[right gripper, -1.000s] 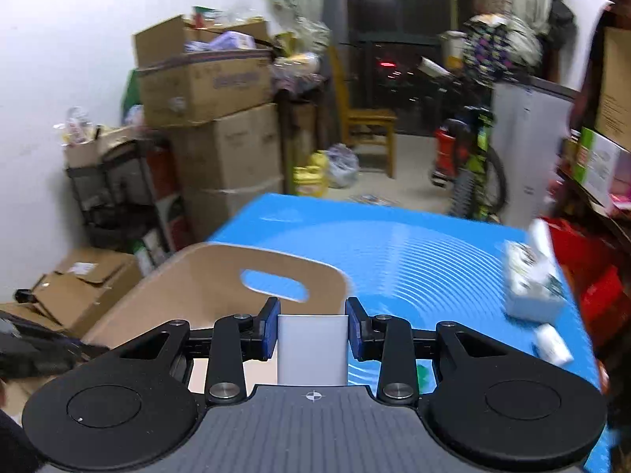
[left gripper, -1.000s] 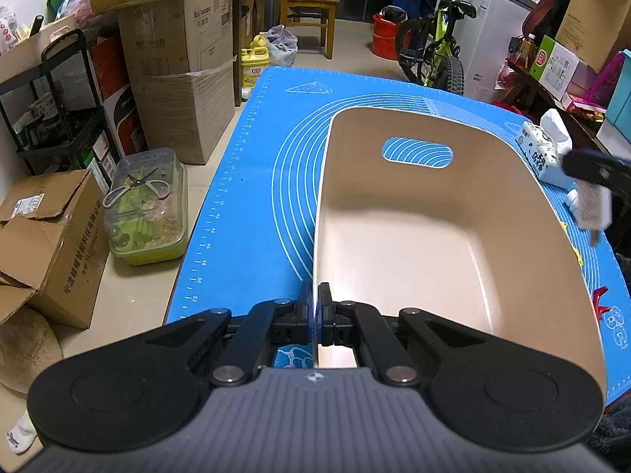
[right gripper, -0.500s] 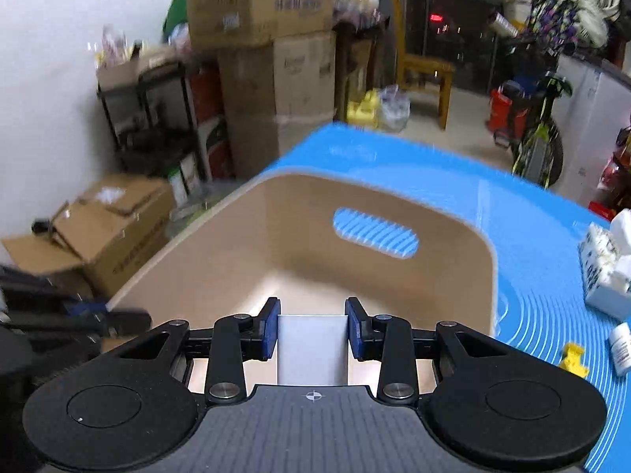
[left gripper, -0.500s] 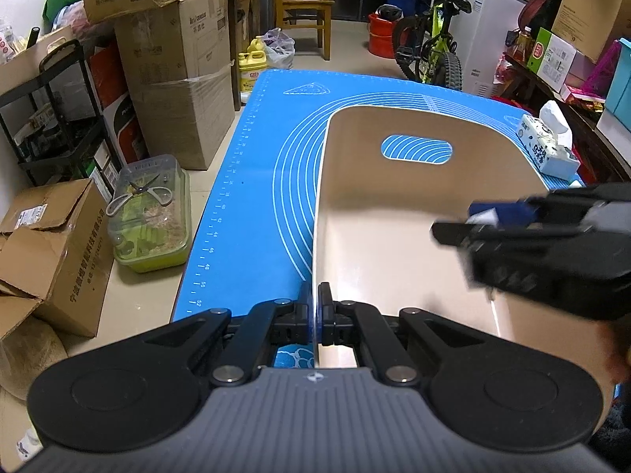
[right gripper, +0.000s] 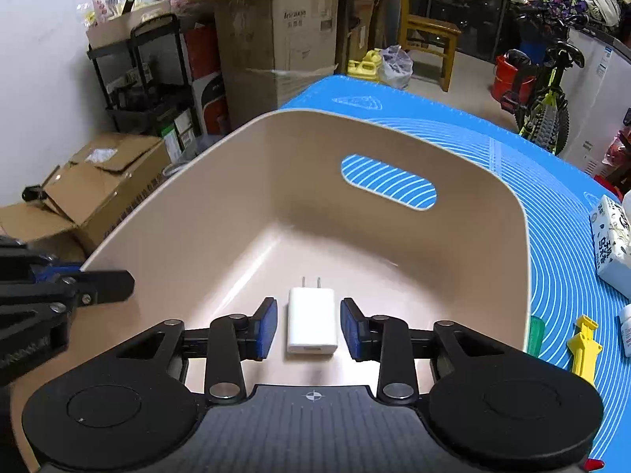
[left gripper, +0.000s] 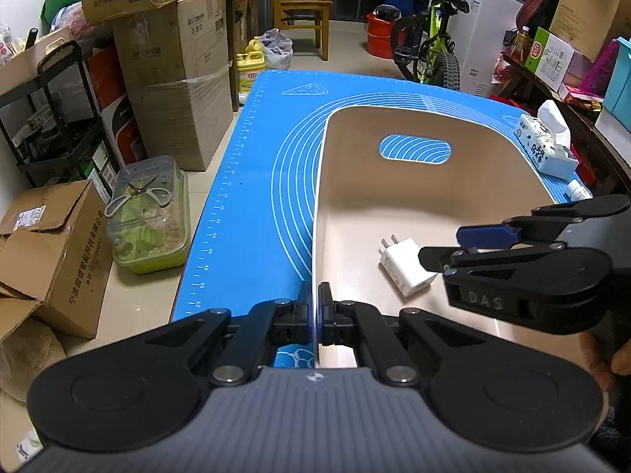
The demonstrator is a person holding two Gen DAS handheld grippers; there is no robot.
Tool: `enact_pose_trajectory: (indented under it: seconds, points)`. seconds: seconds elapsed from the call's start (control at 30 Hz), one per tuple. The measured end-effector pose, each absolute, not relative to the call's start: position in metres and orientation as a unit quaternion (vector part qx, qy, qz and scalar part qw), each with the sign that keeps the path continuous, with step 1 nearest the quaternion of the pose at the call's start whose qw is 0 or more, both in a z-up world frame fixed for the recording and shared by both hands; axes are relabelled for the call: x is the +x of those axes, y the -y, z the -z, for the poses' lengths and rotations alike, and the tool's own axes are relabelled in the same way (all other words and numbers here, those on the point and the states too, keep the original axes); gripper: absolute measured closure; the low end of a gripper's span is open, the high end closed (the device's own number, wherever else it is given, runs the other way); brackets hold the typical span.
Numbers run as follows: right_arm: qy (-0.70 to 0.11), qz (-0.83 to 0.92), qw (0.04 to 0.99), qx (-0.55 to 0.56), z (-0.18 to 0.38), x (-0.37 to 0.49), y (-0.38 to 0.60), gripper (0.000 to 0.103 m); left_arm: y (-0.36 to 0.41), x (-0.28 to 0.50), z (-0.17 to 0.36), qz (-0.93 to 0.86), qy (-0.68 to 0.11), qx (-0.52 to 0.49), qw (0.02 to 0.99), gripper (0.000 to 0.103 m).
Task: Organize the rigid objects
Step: 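Carry the charger into the bin and open the right gripper, then move the right gripper back to the red action figure and grasp its legs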
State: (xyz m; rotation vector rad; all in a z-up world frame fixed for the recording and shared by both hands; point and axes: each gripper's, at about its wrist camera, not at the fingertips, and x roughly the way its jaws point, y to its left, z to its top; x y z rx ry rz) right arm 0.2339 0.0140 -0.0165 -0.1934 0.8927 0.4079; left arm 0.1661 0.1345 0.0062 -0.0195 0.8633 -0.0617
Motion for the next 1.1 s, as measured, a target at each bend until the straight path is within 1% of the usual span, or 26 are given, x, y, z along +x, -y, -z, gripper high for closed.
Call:
enact_pose_trajectory:
  seconds: [0.17, 0.27, 0.43, 0.6, 0.83, 1.1]
  points:
    - [-0.405, -0.195, 0.89, -0.081, 0.001, 0.229, -0.003, 0.049, -0.135, 0.166, -0.006, 0.03, -0.419, -0.01, 0.908, 0.099]
    - [-0.385, -0.187, 0.902, -0.065, -0.012, 0.221, 0.013, 0.041, -0.135, 0.166, -0.006, 0.03, -0.419, -0.01, 0.908, 0.099]
    - [-0.357, -0.157, 0.92, -0.045, -0.032, 0.21, 0.049, 0.035, -0.135, 0.166, -0.006, 0.03, -0.418, -0.01, 0.908, 0.099]
    - [-0.346, -0.112, 0.931, -0.026, -0.038, 0.198, 0.092, 0.03, -0.135, 0.166, -0.006, 0.03, -0.418, -0.009, 0.908, 0.099]
    - [-0.369, -0.035, 0.928, -0.022, -0.02, 0.184, 0.15, 0.028, -0.135, 0.166, -0.006, 0.03, -0.419, -0.01, 0.908, 0.099]
    - [-0.419, 0.038, 0.907, 0.015, 0.021, 0.166, 0.197, 0.028, -0.136, 0.166, -0.006, 0.03, -0.418, -0.009, 0.908, 0.099]
